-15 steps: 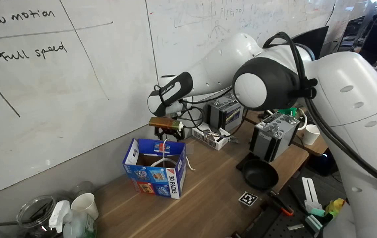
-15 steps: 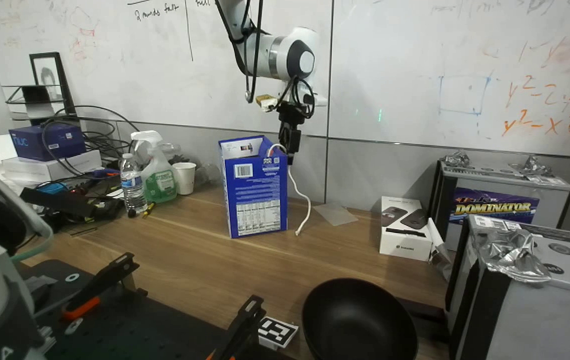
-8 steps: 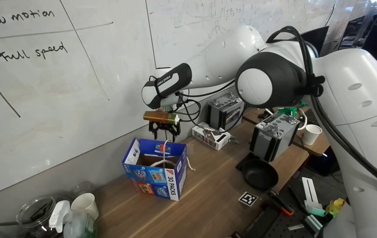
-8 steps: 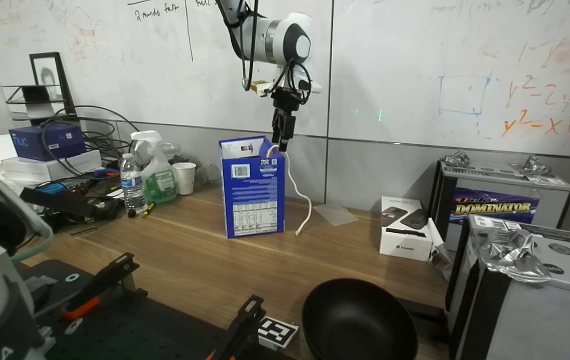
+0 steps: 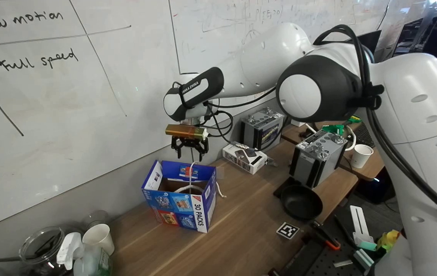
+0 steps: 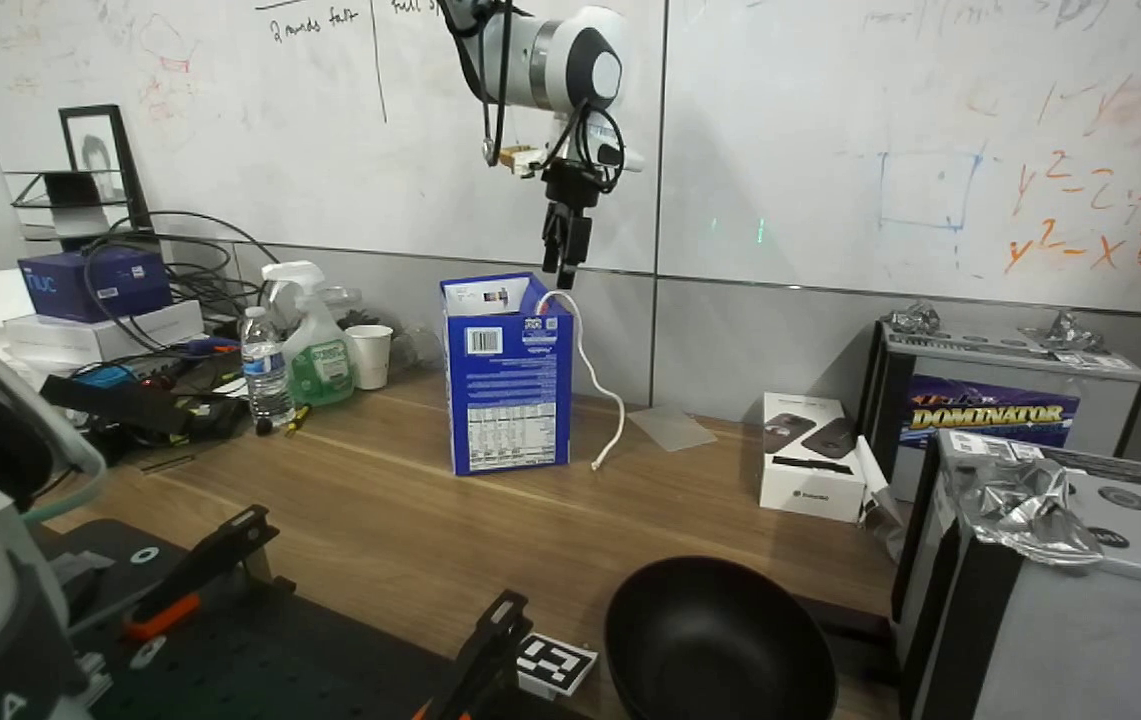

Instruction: Put the ropes in the box one at a time

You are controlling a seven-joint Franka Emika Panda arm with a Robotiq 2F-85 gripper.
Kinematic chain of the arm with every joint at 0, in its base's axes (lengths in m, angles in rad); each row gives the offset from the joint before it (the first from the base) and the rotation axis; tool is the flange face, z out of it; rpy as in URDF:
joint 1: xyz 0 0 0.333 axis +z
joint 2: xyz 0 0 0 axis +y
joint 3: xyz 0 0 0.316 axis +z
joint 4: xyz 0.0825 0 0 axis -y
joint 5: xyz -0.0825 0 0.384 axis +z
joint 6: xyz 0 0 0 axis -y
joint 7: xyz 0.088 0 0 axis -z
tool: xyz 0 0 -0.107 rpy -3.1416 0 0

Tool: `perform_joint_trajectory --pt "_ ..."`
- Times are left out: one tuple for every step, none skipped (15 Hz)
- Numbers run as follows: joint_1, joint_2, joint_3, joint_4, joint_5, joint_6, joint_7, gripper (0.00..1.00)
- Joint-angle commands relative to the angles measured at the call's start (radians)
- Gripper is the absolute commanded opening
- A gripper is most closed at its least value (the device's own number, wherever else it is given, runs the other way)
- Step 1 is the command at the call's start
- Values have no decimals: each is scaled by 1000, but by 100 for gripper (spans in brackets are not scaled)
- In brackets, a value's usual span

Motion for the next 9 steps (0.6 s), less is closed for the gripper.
perform_joint_trajectory --pt "-22 -1 8 -8 33 8 -65 100" --pt "-27 4 9 -4 40 8 -76 100" --pt "-30 9 8 -6 45 16 -89 100" --pt "-32 11 7 -6 50 21 -101 100" --pt "-35 14 7 -6 56 26 -112 100" --pt "-37 16 7 -9 60 34 -123 100" --pt "-42 18 8 -7 67 38 -134 100" --pt "-45 20 11 -7 77 42 -143 100" --pt "-43 21 10 -7 83 47 -149 100"
